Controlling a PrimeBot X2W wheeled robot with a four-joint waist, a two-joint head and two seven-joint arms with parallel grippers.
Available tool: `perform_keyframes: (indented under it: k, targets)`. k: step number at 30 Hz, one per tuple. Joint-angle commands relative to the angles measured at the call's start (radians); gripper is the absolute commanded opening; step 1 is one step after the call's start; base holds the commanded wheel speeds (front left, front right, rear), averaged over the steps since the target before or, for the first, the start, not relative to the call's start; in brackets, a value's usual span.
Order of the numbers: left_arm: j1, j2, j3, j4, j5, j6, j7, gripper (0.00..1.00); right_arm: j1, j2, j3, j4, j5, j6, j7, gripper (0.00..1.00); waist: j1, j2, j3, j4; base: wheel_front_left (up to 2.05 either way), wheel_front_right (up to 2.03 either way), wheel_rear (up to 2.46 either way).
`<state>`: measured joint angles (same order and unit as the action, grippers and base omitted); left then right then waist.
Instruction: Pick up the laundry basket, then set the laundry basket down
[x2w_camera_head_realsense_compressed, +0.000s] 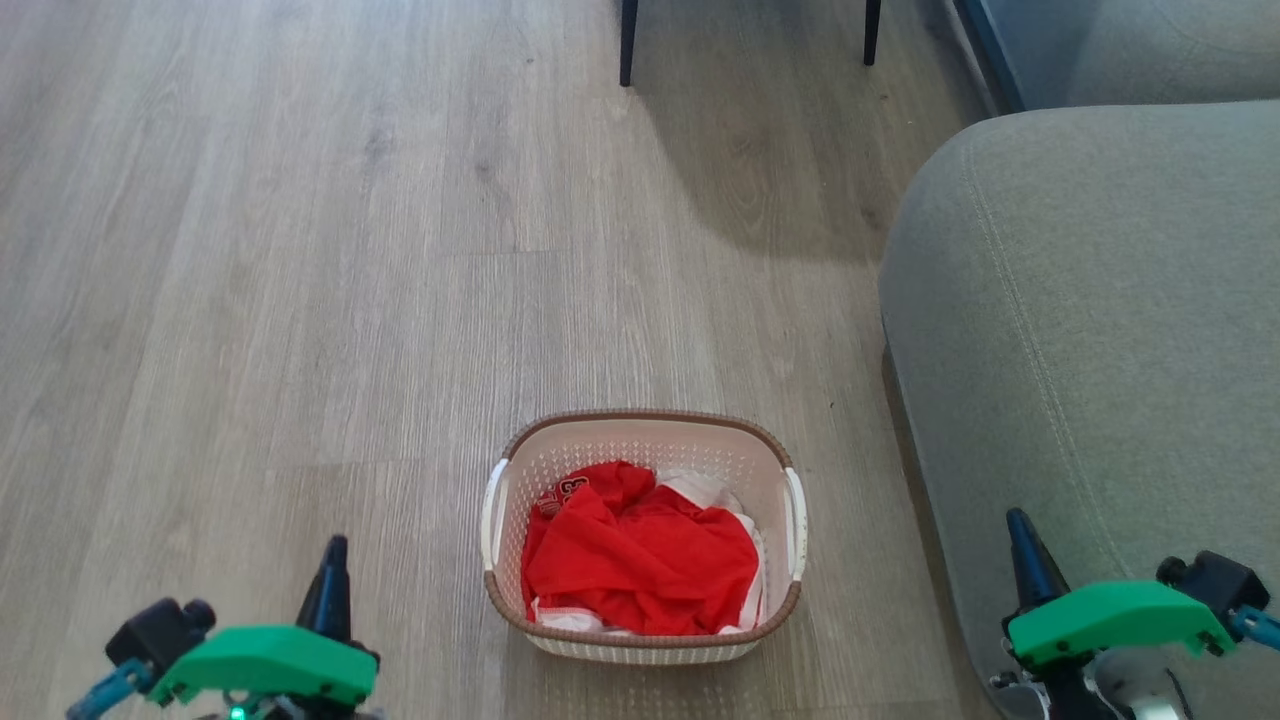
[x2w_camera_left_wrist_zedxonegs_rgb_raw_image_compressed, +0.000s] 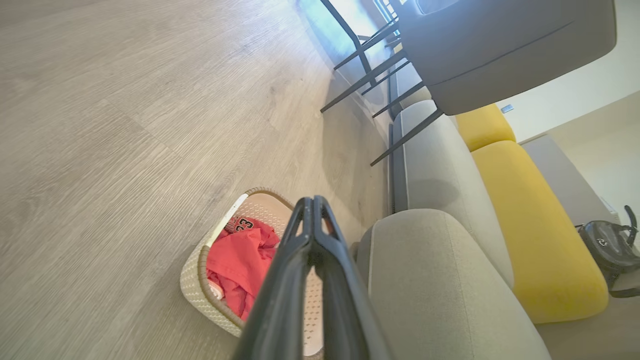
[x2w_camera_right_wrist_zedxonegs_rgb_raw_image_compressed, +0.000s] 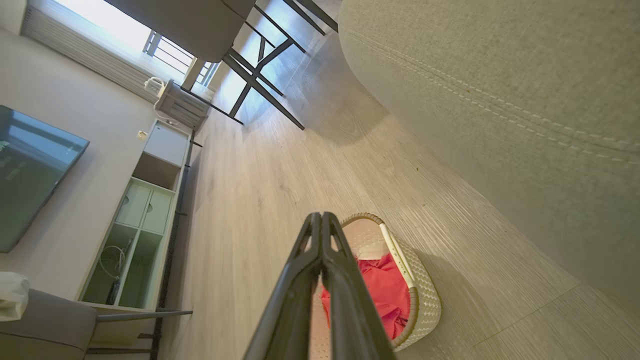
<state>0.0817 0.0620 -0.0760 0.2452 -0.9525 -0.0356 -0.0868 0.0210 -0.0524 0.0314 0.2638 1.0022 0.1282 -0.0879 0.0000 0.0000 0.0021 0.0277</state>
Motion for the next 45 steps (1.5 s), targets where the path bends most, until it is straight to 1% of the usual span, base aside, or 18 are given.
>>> perform_keyframes:
  k: [1, 45]
  targets:
    - [-0.060, 0.016, 0.034, -0.027, -0.031, -0.009, 0.006, 0.00, -0.050, -0.020, 0.002, -0.029, 0.030, 0.001, 0.009, 0.00, 0.0000, 0.0000, 0.000, -0.001, 0.00, 0.00, 0.00]
    - [-0.157, 0.014, 0.127, -0.008, -0.532, -0.075, 0.134, 0.00, -0.108, -0.022, -0.084, -0.023, 0.494, 0.002, 0.135, 0.00, 0.0000, 0.0000, 0.001, -0.021, 0.00, 0.00, 0.00]
